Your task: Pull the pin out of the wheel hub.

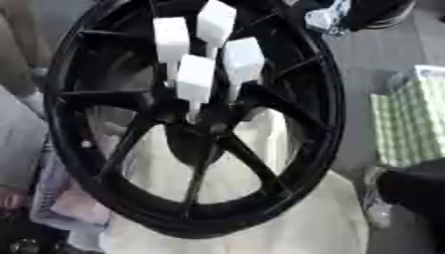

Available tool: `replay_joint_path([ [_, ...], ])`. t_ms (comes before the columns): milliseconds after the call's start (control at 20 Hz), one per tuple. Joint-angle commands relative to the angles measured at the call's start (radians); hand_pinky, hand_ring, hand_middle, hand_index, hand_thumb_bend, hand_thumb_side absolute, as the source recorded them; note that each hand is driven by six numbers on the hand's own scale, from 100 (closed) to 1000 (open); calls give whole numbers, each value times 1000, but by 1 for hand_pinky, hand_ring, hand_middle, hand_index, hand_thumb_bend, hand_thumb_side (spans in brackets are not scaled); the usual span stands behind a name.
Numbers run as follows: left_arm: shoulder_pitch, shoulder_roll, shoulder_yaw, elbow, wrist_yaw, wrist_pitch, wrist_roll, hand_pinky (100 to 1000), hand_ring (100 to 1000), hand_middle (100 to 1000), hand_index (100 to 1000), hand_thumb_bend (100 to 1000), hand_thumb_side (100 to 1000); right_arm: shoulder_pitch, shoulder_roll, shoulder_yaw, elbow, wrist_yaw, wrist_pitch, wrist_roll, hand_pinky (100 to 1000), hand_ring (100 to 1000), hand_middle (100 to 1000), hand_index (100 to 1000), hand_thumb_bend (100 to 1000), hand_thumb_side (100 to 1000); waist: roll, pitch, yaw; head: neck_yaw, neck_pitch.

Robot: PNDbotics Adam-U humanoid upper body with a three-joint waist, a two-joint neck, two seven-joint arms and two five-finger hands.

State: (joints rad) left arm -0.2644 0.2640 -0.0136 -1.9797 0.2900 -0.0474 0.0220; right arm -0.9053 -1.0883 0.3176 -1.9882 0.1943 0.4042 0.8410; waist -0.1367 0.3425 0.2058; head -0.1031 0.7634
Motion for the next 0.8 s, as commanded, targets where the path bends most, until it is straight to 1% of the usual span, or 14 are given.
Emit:
replay_joint_path([
  [50,-7,3,5,-20,2,-1,-6,806,741,628,811,100,731,-12,-36,-19,-12,-5,69,66,819,897,862,914,158,280,9,-25,0,2,-2],
  [250,-7,3,5,-20,2,-1,-6,806,741,628,811,100,731,-11,-36,-22,-12,-5,68,66,819,897,862,914,158,280,9,-25,0,2,-1],
  [300,-8,3,4,-20,2,-1,-6,807,742,628,811,100,730,-12,-36,-22,-12,-6,67,66,824,904,867,913,191,225,9,-25,1,2,-1],
  [400,-8,2,4,-20,3,0,-8,807,742,628,811,100,730,-12,-35,-21,-12,-14,63,66,826,906,870,913,191,223,9,-26,2,1,0],
  [550,-10,0,2,-20,4,2,-10,807,742,626,810,100,730,-8,-36,-3,-12,-37,58,66,829,914,875,910,169,255,9,-25,4,-2,-1],
  [700,-10,0,1,-20,5,2,-11,807,742,626,810,100,730,-9,-36,6,-12,-50,60,66,829,914,875,910,169,255,9,-25,5,-3,-1],
  [800,-12,0,0,-20,6,2,-13,807,743,625,808,100,729,-6,-34,19,-12,-59,61,66,818,907,870,908,134,304,8,-25,10,-8,-3],
])
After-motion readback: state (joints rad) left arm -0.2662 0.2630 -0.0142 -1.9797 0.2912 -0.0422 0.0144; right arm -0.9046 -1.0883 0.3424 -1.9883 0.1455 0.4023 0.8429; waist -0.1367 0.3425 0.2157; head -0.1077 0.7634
